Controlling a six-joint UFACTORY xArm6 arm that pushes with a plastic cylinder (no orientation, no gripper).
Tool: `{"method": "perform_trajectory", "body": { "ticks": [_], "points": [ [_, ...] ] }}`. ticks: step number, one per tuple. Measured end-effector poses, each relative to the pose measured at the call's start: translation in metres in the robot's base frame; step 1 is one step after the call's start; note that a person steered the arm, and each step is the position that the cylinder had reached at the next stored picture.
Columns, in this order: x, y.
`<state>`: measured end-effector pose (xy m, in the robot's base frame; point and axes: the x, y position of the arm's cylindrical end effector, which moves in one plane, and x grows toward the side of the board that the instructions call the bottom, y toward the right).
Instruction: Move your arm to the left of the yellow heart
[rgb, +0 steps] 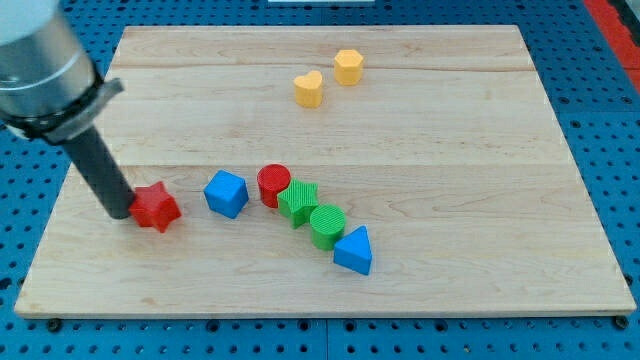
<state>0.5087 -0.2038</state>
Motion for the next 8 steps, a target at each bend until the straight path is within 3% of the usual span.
{"method": "perform_trajectory", "body": {
  "ticks": [4,5,6,8],
  "points": [
    [0.054,0.050],
    [0.089,0.038],
    [0.063,0.012],
    [-0.089,0.011]
  ]
}}
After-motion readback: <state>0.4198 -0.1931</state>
